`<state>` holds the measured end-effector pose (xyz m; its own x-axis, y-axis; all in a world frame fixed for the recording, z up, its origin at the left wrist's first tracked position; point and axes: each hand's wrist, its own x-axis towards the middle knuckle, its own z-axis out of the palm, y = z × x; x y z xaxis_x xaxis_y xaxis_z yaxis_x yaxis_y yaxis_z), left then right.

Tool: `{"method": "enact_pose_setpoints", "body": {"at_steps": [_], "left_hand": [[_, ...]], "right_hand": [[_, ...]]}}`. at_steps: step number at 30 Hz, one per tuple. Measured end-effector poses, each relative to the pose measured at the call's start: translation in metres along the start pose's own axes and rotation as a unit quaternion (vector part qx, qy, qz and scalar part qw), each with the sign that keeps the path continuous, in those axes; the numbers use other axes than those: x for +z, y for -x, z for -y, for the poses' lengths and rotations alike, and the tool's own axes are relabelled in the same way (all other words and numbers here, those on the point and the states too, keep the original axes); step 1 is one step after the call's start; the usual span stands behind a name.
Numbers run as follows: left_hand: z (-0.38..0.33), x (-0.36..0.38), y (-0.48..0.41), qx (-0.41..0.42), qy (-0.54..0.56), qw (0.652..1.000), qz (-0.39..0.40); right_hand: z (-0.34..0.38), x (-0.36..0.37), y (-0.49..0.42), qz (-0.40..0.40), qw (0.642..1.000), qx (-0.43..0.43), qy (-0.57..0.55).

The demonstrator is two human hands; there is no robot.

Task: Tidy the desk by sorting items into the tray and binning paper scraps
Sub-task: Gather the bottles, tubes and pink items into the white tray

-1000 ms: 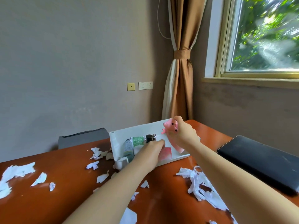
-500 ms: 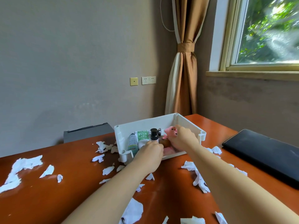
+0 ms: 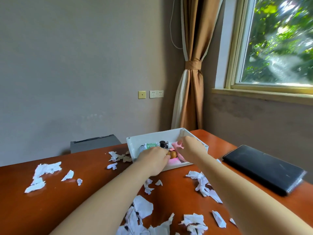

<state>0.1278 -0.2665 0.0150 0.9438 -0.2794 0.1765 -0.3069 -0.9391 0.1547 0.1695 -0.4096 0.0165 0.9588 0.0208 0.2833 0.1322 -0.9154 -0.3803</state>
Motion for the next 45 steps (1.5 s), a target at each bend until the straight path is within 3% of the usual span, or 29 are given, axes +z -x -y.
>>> {"method": "enact_pose_setpoints", "body": {"at_steps": [14, 21, 26, 30, 37, 45], "left_hand": [[0.047, -0.08, 0.146, -0.047, 0.005, 0.995, 0.085], [0.081, -0.101, 0.227, -0.086, -0.028, 0.989, 0.12], [0.108, -0.115, 0.291, -0.114, -0.027, 0.983, 0.142], [0.131, -0.114, 0.34, -0.161, -0.02, 0.975, 0.152], [0.152, -0.083, 0.408, -0.236, -0.011, 0.969, 0.069], [0.179, -0.062, 0.43, -0.294, 0.103, 0.95, -0.008]], "right_hand": [[0.093, -0.041, 0.119, 0.15, 0.969, -0.178, 0.079], [0.152, -0.026, 0.169, 0.229, 0.949, -0.207, 0.072], [0.189, -0.012, 0.2, 0.242, 0.931, -0.257, 0.092], [0.223, 0.007, 0.234, 0.282, 0.924, -0.255, 0.04], [0.265, 0.048, 0.272, 0.308, 0.878, -0.364, 0.034], [0.3, 0.075, 0.29, 0.266, 0.867, -0.417, -0.057]]}}
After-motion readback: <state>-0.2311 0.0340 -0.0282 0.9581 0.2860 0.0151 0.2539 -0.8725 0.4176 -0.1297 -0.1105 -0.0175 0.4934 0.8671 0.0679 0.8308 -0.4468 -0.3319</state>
